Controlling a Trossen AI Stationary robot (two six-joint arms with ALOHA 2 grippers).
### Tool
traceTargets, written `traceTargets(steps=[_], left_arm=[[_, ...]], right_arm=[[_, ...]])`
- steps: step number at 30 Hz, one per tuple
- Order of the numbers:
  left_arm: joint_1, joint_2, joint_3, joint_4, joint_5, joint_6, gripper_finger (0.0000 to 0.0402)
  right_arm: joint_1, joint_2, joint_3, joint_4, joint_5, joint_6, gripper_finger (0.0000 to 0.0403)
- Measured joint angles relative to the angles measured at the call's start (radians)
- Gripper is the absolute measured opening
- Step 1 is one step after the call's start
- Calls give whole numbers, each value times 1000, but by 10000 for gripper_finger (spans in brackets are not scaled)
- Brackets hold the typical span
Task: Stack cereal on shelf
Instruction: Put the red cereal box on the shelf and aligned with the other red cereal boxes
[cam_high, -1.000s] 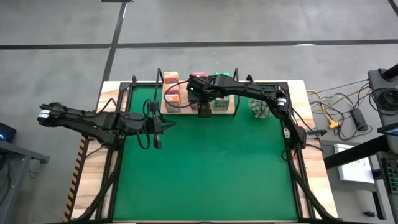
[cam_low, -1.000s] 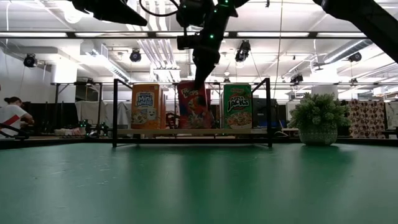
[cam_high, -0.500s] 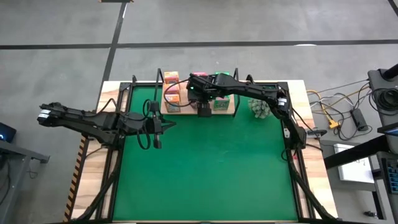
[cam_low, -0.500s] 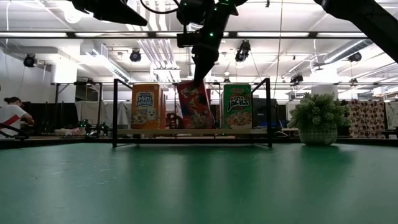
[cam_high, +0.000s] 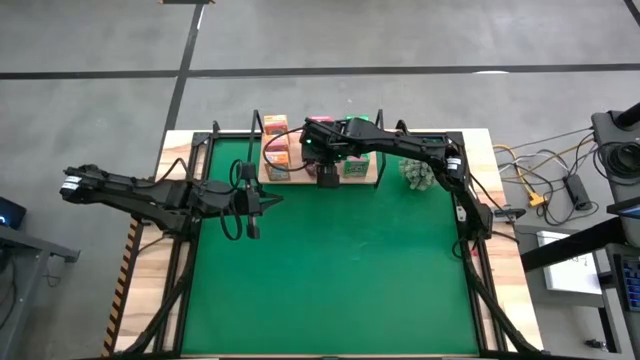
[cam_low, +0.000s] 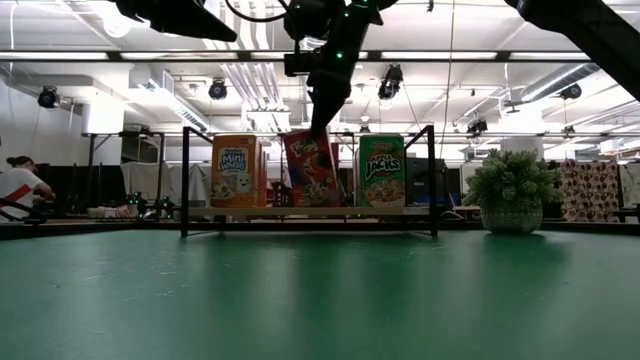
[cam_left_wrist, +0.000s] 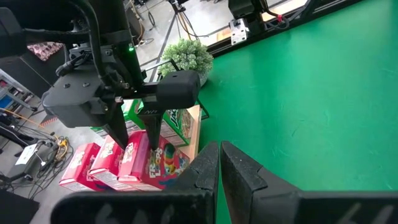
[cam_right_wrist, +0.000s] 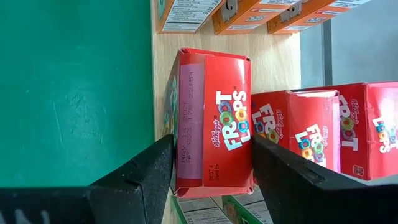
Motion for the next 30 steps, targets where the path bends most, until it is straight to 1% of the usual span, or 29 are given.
traceTargets(steps=[9, 18, 26, 30], left_arm=[[0, 0, 0, 0, 0, 0, 0], [0, 0, 0, 0, 0, 0, 0], [0, 0, 0, 0, 0, 0, 0], [0, 0, 0, 0, 0, 0, 0]], right_arm=[[-3, 6, -5, 3, 0, 25, 201], [-3, 3, -5, 3, 0, -3, 201], [-6, 8, -5, 5, 0, 3, 186], [-8, 10, -5, 4, 0, 18, 205]])
